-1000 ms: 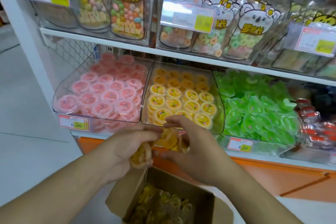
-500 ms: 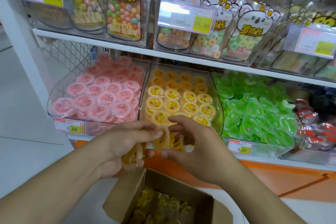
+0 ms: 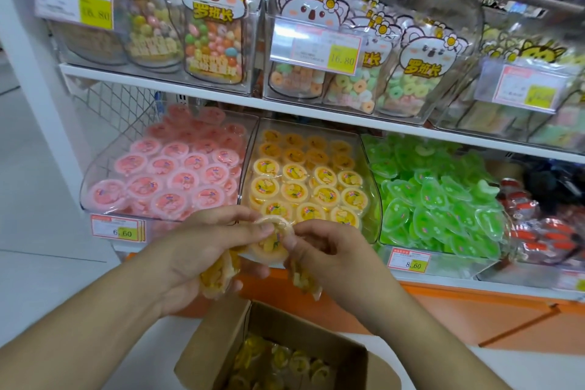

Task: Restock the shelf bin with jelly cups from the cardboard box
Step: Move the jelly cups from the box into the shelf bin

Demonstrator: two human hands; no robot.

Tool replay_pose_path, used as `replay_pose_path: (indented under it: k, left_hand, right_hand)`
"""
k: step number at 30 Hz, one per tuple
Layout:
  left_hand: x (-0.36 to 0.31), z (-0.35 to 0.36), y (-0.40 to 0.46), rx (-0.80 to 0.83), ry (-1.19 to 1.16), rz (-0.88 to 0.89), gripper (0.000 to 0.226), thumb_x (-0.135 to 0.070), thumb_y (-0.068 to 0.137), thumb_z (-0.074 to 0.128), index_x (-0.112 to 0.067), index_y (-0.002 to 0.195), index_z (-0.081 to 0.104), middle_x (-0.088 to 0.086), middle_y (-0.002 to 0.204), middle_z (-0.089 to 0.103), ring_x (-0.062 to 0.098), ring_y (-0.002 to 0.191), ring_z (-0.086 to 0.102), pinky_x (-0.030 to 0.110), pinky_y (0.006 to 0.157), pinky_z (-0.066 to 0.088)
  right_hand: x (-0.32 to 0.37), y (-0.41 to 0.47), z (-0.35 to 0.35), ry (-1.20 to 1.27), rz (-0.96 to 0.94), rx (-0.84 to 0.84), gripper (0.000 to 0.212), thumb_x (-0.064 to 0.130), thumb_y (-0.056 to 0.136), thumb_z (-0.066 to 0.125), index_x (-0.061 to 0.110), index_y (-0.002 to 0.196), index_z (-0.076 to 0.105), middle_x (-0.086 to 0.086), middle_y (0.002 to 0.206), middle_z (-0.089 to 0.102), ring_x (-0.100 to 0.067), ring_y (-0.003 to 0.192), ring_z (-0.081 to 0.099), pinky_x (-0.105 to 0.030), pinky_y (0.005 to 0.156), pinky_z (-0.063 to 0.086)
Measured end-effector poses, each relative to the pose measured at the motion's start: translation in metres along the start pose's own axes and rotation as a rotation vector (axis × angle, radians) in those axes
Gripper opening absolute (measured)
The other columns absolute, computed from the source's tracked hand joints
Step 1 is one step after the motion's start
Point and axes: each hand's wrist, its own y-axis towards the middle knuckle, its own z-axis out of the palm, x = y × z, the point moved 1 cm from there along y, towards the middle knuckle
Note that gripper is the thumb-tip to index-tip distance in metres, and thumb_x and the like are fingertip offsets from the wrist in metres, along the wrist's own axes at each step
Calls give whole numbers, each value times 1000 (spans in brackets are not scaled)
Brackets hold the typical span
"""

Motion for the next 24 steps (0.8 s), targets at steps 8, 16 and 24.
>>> replay_pose_path:
  k: [8, 16, 24]
  left_hand:
    - [-2, -3, 8, -101, -25, 37, 33, -26, 82, 83, -17, 113, 75, 16, 90, 78, 25, 64, 72, 28, 50, 47]
    - [2, -2, 16, -135, -59, 42, 40, -23, 84, 82, -16, 122, 69, 18, 93, 79, 27, 70, 75, 27, 48, 48]
    - [18, -32, 1, -135, 60, -35, 24, -26, 88, 79, -20, 111, 76, 16, 95, 78, 20, 57, 66, 24, 50, 42]
  right_hand:
    - [-9, 6, -7, 543, 440, 96, 40, 19, 83, 77, -3, 115, 68, -17, 94, 66, -28, 76, 63, -38, 60, 53]
    - [-14, 13, -1, 273, 161, -13, 28, -21, 90, 53, -5, 107, 69, -18, 87, 67, -30, 82, 69, -40, 75, 60]
    - [-39, -1, 12, -91, 217, 95, 15, -5, 94, 63, 6, 98, 74, -8, 75, 68, -17, 70, 69, -35, 65, 55]
